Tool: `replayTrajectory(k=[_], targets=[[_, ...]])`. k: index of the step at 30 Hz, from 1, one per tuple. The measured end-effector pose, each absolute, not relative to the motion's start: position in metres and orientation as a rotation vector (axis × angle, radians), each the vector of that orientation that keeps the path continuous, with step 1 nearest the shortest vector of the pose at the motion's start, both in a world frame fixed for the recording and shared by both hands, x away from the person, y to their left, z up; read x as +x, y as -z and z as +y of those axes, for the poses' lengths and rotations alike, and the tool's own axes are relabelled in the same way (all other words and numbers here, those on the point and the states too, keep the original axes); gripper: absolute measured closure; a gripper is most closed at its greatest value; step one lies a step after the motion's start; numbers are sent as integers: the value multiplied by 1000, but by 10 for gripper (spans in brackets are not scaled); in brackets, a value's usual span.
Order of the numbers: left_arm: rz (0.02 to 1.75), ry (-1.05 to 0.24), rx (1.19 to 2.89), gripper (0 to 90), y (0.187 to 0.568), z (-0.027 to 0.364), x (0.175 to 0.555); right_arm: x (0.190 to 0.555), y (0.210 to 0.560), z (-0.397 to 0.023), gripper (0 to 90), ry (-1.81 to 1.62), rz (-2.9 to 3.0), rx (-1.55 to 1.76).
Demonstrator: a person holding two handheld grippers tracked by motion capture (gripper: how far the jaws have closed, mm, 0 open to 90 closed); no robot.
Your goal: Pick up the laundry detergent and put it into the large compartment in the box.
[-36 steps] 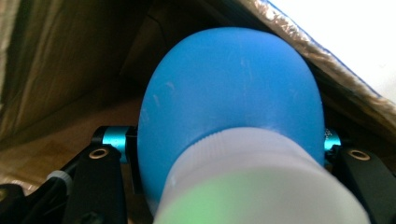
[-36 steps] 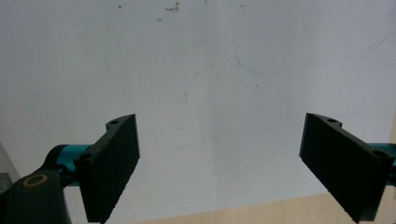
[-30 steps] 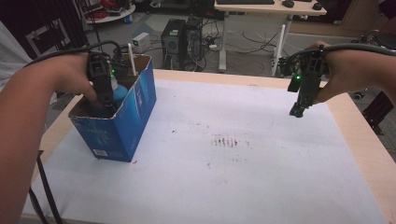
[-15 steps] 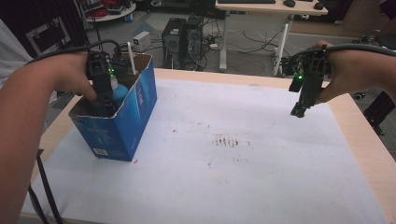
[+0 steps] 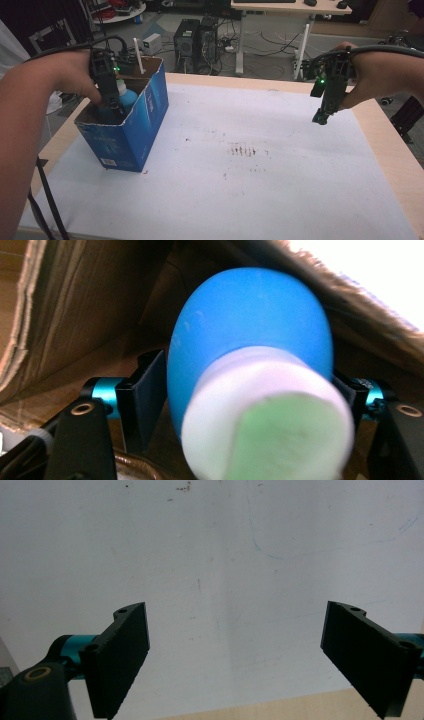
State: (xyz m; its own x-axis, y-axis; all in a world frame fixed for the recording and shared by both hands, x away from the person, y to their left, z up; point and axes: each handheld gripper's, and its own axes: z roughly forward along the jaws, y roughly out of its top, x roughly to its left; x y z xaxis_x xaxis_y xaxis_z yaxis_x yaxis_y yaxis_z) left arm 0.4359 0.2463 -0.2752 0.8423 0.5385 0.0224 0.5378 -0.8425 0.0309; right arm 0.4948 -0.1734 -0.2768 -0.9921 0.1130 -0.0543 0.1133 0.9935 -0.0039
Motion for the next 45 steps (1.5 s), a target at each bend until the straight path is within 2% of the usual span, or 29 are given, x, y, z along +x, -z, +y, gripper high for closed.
replayTrajectory(k=[14, 28, 38, 45], targets=[[868, -58, 3004, 279, 256, 247, 431, 497, 280, -172, 112, 17, 3089, 176], [901, -80, 3016, 232, 230, 250, 424, 497, 280, -172, 112, 10, 3094, 172], [817, -88, 3029, 191, 210, 237, 416, 496, 278, -173, 113, 2, 3097, 178], [671, -115, 3044, 168, 196, 212, 410, 494, 276, -175, 113, 3, 3091, 176]])
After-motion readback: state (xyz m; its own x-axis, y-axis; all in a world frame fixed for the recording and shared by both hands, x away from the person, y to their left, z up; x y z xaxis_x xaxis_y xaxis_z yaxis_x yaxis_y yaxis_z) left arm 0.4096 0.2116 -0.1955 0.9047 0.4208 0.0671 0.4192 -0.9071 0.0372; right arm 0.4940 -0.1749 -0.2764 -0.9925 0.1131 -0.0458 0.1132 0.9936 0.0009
